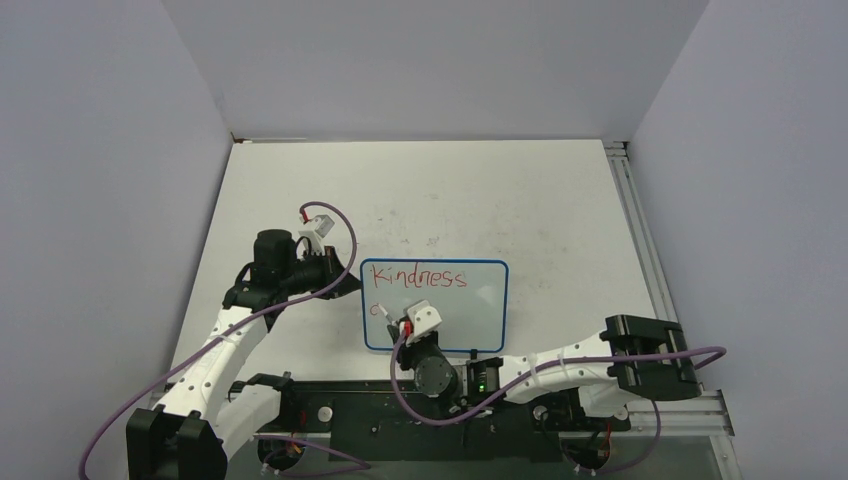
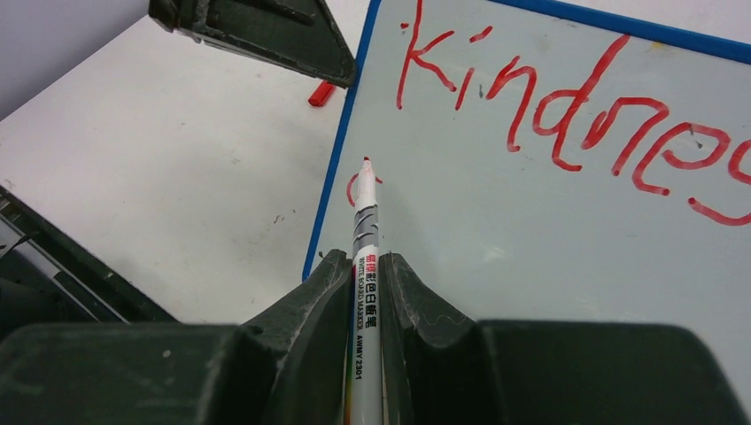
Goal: Write a sentence on the whiteboard
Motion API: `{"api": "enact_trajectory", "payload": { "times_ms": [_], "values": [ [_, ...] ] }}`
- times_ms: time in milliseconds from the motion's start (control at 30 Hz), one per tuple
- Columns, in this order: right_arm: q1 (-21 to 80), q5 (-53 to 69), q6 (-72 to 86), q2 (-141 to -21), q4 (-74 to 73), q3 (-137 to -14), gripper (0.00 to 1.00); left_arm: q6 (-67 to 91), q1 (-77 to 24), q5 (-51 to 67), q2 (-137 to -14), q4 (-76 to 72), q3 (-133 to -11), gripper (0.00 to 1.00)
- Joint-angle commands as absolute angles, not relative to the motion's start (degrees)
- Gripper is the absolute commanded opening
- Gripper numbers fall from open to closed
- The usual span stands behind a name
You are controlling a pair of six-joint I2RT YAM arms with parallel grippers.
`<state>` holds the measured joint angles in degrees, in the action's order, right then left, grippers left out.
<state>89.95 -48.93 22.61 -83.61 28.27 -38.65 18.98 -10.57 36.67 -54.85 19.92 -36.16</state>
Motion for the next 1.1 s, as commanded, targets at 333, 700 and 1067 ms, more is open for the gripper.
{"api": "enact_trajectory", "payload": {
  "times_ms": [333, 700, 1067],
  "values": [
    [85.7, -49.0, 21.4, -82.7, 31.7, -39.2, 0.05, 18.9, -11.1, 36.9, -54.4, 19.6, -38.5, 0.0],
    [85.2, -47.9, 25.7, -83.8, 27.7, -38.6, 0.05, 18.9, -11.0, 36.9, -54.5, 19.5, -38.6, 0.0],
    [86.5, -47.2, 30.4, -85.1, 24.3, -37.7, 0.05, 18.9, -11.1, 36.9, -54.3, 19.5, -38.5, 0.0]
  ]
}}
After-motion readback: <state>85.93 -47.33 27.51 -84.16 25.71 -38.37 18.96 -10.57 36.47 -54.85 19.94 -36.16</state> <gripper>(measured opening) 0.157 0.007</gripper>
